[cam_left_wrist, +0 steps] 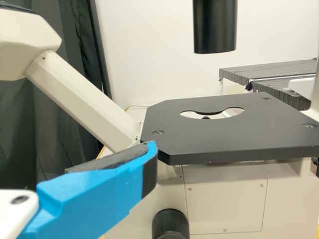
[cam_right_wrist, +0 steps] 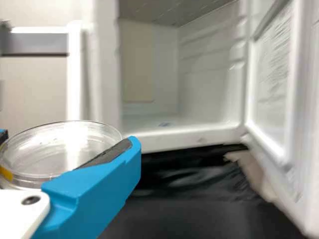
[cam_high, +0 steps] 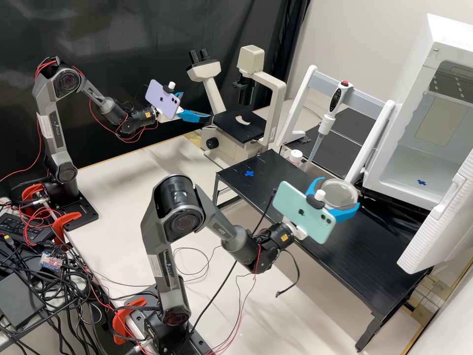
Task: Move the petri dish to the incubator
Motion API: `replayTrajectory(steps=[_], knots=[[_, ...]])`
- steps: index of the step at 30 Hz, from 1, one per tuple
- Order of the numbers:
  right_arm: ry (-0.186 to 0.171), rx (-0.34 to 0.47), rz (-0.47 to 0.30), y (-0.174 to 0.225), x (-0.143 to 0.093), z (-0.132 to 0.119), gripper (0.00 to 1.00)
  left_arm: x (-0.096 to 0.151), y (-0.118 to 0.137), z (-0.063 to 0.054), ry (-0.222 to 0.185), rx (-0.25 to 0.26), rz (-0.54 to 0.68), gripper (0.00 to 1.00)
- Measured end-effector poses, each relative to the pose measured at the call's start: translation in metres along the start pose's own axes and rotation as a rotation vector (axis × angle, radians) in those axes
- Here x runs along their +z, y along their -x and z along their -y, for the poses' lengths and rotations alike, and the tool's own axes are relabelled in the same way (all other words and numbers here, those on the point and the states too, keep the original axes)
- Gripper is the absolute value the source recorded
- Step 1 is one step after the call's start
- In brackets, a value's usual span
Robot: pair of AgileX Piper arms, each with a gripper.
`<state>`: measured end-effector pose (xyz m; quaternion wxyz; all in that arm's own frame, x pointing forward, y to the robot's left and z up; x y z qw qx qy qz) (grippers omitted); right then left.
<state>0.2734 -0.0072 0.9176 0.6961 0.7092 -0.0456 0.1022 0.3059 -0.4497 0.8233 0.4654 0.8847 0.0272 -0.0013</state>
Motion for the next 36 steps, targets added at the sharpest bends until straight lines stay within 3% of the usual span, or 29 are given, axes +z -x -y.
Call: replayTrajectory(steps=[8,14,25,36], knots=[[0.0,0.03,0.124,-0.067,0.019,-0.032,0.0,0.0,0.0,0.0,0.0,0.0,0.0,1.0],[-0.034,0.061,0.194,-0.127,0.026,-0.048,0.0,0.0,0.0,0.0,0.0,0.0,0.0,1.0],[-0.017,-0.001,0.248,-0.212,0.022,-0.042,0.0,0.0,0.0,0.0,0.0,0.0,0.0,1.0],[-0.028,-0.038,0.281,-0.272,0.015,-0.023,0.0,0.0,0.0,0.0,0.0,0.0,0.0,1.0]])
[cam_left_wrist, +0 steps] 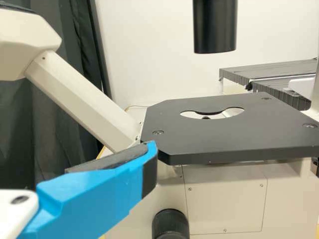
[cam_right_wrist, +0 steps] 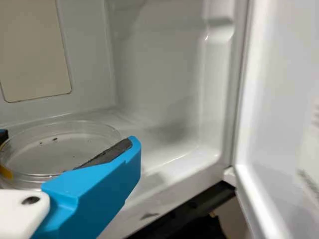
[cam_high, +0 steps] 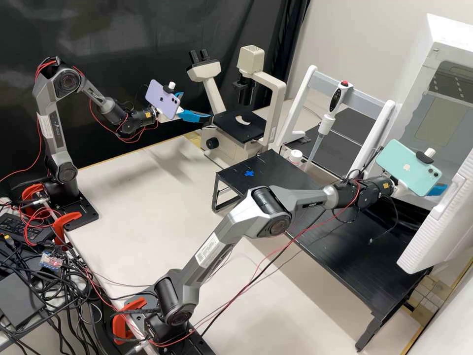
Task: Move the petri dish to the incubator
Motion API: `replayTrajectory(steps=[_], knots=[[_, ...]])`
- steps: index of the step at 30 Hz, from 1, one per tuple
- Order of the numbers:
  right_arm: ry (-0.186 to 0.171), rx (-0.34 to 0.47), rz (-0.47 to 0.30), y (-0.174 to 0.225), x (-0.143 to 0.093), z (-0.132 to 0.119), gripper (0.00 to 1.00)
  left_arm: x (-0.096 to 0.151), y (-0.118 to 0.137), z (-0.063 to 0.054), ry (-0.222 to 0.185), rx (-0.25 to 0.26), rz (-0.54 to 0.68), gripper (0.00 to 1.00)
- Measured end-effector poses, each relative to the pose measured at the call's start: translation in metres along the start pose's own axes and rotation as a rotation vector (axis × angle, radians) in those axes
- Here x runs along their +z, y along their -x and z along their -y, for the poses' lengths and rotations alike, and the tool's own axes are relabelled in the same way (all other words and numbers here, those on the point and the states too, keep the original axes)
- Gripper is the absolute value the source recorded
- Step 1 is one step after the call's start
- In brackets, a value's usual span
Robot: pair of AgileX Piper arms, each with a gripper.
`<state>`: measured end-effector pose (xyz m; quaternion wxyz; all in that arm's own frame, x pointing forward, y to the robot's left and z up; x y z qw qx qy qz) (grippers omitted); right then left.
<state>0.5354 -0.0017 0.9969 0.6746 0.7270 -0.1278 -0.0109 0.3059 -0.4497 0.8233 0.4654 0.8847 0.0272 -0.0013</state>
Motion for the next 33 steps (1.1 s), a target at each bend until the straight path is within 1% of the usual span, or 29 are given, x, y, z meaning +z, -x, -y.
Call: replayTrajectory(steps=[6,10,12,13,15,18,19,20,21,24,28,29,30,31,33], knots=[[0.035,-0.027,0.05,-0.018,0.008,0.013,0.0,0.0,0.0,0.0,0.0,0.0,0.0,1.0],[0.052,-0.02,0.042,-0.022,0.009,0.014,0.0,0.0,0.0,0.0,0.0,0.0,0.0,1.0],[0.053,-0.02,0.042,-0.022,0.009,0.014,0.0,0.0,0.0,0.0,0.0,0.0,0.0,1.0],[0.055,-0.021,0.043,-0.023,0.01,0.015,1.0,0.0,0.0,0.0,0.0,0.0,0.0,1.0],[0.056,-0.021,0.043,-0.023,0.01,0.015,1.0,0.0,0.0,0.0,0.0,0.0,0.0,1.0],[0.068,-0.022,0.045,-0.023,0.011,0.016,1.0,0.0,0.0,0.0,0.0,0.0,0.0,1.0],[0.079,-0.022,0.044,-0.023,0.012,0.016,1.0,0.0,0.0,0.0,0.0,0.0,0.0,1.0],[0.076,-0.023,0.043,-0.023,0.013,0.017,1.0,0.0,0.0,0.0,0.0,0.0,0.0,1.0],[0.086,-0.027,0.046,-0.023,0.015,0.019,1.0,0.0,0.0,0.0,0.0,0.0,0.0,1.0],[0.079,-0.037,0.043,-0.022,0.018,0.024,1.0,0.0,0.0,0.0,0.0,0.0,0.0,1.0],[0.08,-0.057,0.048,-0.019,0.023,0.029,1.0,0.0,0.0,0.0,0.0,0.0,0.0,1.0],[0.086,-0.059,0.053,-0.017,0.023,0.028,1.0,0.0,0.0,0.0,0.0,0.0,0.0,1.0],[0.074,-0.06,0.051,-0.015,0.023,0.028,1.0,0.0,0.0,0.0,0.0,0.0,0.0,1.0],[0.082,-0.058,0.046,-0.014,0.022,0.027,1.0,0.0,0.0,0.0,0.0,0.0,0.0,1.0],[0.08,-0.048,0.037,-0.009,0.022,0.024,1.0,0.0,0.0,0.0,0.0,0.0,0.0,1.0]])
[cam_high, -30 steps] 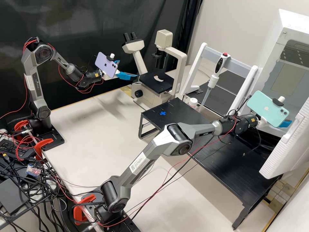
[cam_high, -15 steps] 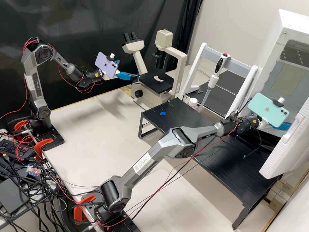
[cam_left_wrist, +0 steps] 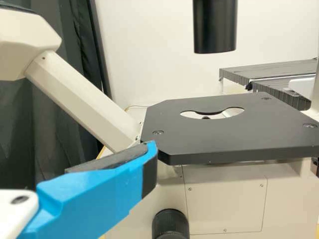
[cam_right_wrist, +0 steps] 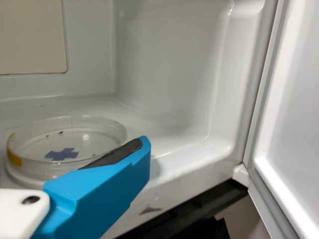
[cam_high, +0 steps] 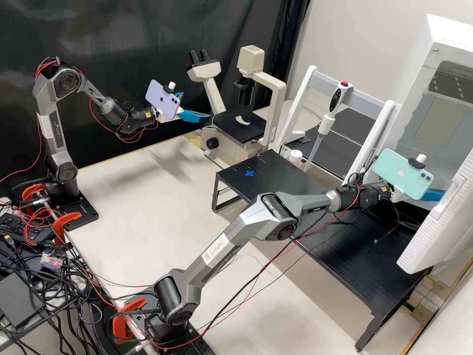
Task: Move the petri dish to the incubator
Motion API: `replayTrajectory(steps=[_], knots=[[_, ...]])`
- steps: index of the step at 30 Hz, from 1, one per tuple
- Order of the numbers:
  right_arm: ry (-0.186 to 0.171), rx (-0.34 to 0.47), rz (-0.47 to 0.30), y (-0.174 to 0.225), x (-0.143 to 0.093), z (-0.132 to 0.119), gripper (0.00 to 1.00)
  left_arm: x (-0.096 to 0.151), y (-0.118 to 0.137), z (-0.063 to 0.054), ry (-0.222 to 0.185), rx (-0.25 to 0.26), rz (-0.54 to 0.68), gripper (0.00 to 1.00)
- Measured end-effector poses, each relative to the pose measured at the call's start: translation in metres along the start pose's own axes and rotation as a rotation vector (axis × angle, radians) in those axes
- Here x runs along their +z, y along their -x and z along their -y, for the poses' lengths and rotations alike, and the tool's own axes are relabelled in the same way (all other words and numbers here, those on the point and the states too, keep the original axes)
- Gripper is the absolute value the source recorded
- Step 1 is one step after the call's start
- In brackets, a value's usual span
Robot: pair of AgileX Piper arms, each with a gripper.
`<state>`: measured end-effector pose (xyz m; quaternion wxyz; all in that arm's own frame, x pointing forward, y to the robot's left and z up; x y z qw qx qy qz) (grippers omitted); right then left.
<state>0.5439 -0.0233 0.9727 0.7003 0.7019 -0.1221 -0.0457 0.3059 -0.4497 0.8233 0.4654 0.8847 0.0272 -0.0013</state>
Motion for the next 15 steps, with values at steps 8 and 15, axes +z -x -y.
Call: replayTrajectory(steps=[8,15], knots=[[-0.022,0.043,-0.003,0.025,0.012,-0.01,1.0,0.0,0.0,0.0,0.0,0.0,0.0,1.0],[-0.047,0.079,-0.008,0.065,0.028,-0.019,1.0,0.0,0.0,0.0,0.0,0.0,0.0,1.0]])
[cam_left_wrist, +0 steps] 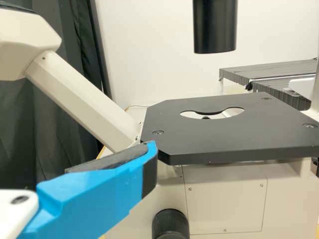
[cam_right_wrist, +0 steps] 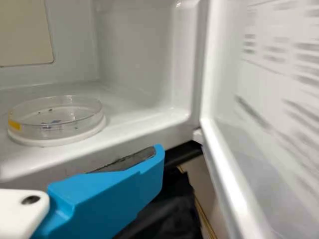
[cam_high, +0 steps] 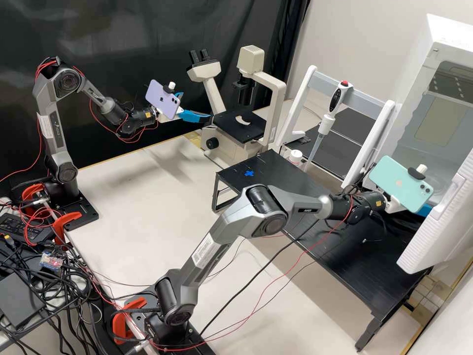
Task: Move the petri dish to the incubator
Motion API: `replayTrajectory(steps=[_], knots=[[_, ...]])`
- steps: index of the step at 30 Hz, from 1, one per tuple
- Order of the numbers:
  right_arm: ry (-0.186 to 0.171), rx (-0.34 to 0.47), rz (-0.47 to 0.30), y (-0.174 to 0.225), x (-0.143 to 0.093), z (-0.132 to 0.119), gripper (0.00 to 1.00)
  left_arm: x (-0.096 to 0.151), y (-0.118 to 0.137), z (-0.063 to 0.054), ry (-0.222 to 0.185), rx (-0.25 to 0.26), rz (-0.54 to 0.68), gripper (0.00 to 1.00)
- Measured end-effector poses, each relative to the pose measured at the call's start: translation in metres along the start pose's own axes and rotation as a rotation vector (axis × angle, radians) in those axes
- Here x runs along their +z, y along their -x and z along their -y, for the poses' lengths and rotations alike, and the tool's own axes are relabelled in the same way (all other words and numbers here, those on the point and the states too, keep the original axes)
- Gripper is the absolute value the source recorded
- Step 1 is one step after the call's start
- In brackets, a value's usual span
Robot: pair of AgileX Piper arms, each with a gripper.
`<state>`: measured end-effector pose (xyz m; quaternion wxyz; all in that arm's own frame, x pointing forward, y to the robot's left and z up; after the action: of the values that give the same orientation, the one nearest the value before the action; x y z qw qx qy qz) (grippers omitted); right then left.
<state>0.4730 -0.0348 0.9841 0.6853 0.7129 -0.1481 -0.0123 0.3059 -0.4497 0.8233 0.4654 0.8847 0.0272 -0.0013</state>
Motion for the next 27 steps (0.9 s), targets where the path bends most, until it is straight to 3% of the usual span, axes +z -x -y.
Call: replayTrajectory(steps=[7,14,23,27], knots=[[-0.035,0.061,-0.079,0.056,0.002,-0.003,1.0,0.0,0.0,0.0,0.0,0.0,0.0,1.0],[-0.02,0.105,-0.221,0.119,-0.008,0.001,1.0,0.0,0.0,0.0,0.0,0.0,0.0,1.0],[-0.037,0.137,-0.398,0.221,-0.013,0.021,1.0,0.0,0.0,0.0,0.0,0.0,0.0,1.0],[-0.04,0.102,-0.474,0.266,-0.021,0.04,1.0,0.0,0.0,0.0,0.0,0.0,0.0,1.0]])
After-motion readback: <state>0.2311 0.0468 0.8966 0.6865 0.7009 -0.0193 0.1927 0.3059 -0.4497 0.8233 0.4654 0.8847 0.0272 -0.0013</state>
